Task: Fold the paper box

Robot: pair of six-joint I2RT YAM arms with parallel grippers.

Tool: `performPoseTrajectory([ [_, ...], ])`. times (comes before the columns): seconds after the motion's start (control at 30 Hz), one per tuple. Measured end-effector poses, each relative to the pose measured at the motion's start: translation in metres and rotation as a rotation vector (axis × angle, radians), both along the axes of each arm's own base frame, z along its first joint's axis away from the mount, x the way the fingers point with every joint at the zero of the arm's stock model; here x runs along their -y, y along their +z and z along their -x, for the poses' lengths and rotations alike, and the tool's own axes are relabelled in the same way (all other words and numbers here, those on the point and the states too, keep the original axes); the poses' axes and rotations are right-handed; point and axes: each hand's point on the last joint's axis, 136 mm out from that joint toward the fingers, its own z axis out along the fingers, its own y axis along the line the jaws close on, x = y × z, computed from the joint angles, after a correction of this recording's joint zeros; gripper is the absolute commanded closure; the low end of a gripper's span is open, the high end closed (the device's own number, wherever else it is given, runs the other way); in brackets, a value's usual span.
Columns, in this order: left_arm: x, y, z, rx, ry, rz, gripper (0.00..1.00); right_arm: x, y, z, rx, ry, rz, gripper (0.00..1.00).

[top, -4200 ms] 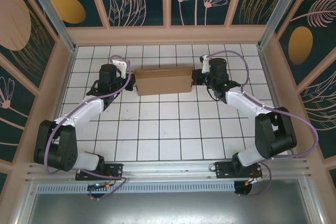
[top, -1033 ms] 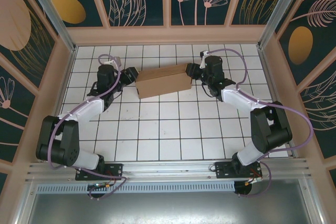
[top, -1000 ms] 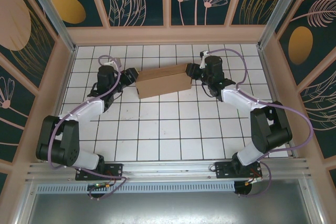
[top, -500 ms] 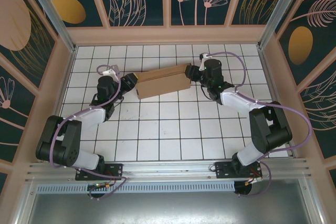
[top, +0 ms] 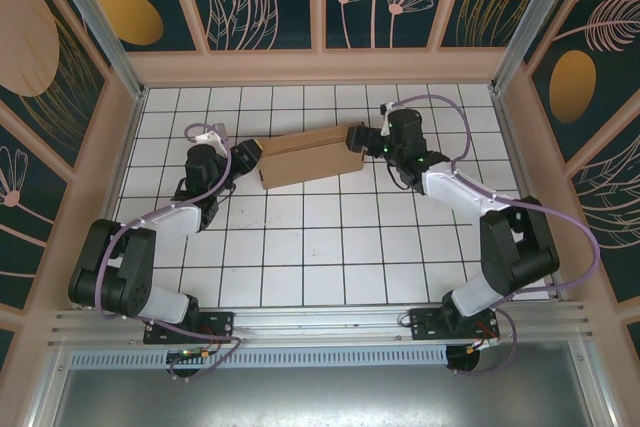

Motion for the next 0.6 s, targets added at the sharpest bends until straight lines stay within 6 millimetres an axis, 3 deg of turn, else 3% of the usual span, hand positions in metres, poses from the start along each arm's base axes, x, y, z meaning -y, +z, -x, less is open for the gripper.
performPoseTrajectory([
  [0.1, 0.0, 0.0, -0.001, -0.001, -0.003, -0.019, 0.64, 0.012, 0.021, 0.006, 0.039, 0.007, -0.042, 0.01],
  [0.2, 0.0, 0.001, -0.003, 0.0, -0.008, -0.036, 0.64, 0.037, 0.045, 0.01, 0.102, -0.012, -0.101, 0.02],
  [0.3, 0.0, 0.001, -0.003, 0.0, -0.012, -0.049, 0.64, 0.05, 0.058, 0.006, 0.143, -0.018, -0.133, 0.13],
  [0.4, 0.001, 0.001, -0.003, 0.001, -0.017, -0.061, 0.64, 0.048, 0.053, 0.006, 0.128, -0.016, -0.16, 0.13],
  [0.47, 0.001, 0.001, -0.004, 0.003, -0.02, -0.072, 0.64, 0.048, 0.045, 0.005, 0.088, -0.022, -0.183, 0.08],
  [0.6, 0.001, 0.001, -0.004, 0.006, -0.025, -0.085, 0.64, 0.047, 0.026, -0.015, -0.006, -0.018, -0.191, 0.01],
])
